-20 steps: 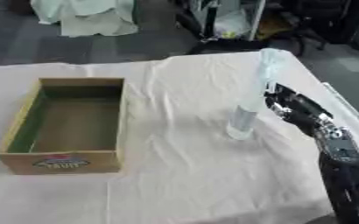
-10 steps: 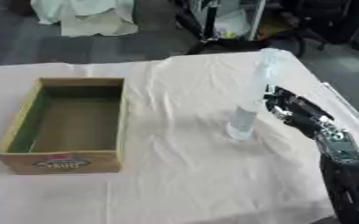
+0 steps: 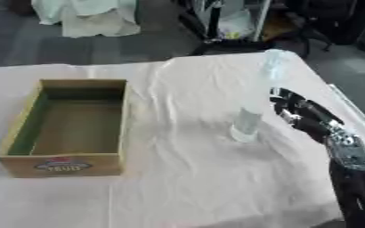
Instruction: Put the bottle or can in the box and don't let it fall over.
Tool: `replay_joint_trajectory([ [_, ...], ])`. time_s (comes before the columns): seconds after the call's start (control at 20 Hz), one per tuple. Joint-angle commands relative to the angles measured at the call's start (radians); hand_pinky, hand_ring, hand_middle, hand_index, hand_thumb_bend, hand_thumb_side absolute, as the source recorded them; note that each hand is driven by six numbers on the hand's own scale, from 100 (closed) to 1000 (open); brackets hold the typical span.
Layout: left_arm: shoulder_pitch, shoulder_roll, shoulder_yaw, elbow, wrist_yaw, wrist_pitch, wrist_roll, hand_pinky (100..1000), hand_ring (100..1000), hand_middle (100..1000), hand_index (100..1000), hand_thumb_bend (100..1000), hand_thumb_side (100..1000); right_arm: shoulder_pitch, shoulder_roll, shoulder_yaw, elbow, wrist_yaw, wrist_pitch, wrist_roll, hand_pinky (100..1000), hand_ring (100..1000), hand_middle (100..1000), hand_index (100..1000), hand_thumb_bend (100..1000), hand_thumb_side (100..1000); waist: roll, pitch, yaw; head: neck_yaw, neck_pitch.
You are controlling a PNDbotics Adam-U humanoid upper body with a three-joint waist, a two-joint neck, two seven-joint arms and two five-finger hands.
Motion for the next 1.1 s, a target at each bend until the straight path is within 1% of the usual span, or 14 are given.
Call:
replay_joint_trajectory([
  [0.05,-0.005,0.019,0.008,-0.011,0.001,-0.001,-0.001,1000,1000,1000,773,101,813,-0.006,-0.050,-0.009,-0.022,-0.002,-0.001,-0.005,1000,1000,1000,1000,100,470,0.001,-0.010,-0.002,0.002,-0.010],
  [1.1,-0.004,0.019,0.008,-0.011,0.001,0.000,0.001,1000,1000,1000,772,101,814,0.003,-0.046,-0.007,-0.052,-0.023,-0.001,0.012,1000,1000,1000,1000,100,470,0.001,-0.010,-0.002,0.002,-0.011],
])
